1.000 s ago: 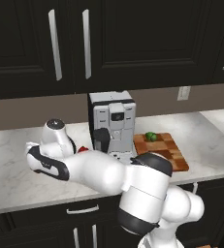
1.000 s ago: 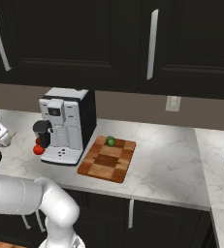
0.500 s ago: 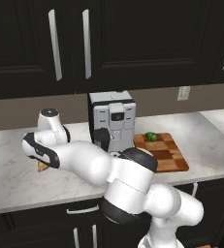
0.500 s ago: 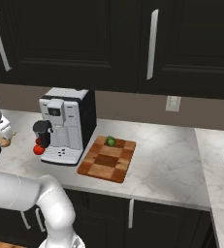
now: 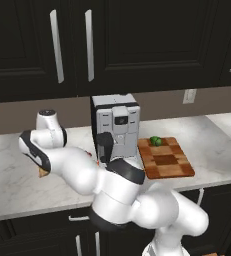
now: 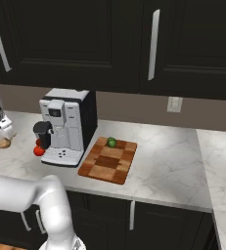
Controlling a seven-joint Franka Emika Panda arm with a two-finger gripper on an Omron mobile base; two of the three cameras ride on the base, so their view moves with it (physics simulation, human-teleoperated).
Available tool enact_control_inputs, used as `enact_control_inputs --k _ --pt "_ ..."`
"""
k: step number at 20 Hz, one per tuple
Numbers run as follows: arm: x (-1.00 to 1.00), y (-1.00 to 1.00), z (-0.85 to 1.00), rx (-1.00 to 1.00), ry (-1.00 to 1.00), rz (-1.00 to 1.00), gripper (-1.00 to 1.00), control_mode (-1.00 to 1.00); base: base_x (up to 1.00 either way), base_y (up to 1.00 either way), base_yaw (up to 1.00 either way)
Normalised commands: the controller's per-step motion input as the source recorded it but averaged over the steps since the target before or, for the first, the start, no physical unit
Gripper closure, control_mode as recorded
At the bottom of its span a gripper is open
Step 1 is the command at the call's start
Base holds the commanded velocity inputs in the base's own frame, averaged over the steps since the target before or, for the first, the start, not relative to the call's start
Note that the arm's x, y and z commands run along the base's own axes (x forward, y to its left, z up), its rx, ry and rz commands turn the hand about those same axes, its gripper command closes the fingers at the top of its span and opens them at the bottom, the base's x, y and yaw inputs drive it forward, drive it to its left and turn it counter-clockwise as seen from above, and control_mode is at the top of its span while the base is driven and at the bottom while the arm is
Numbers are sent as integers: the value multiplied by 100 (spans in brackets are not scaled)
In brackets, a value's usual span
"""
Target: Place the avocado, onion, tomato, and bell pepper on the cutting board.
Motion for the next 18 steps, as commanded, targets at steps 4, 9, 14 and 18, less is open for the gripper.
enact_control_inputs --k 4,9,14,18 --pt "11 0 -50 0 11 -2 -100 -100 0 0 0" --pt "6 0 -31 0 11 -1 -100 -100 0 0 0" --pt "8 3 -23 0 7 0 -100 -100 0 0 0" --pt "18 26 -2 0 2 -1 -100 -100 0 0 0"
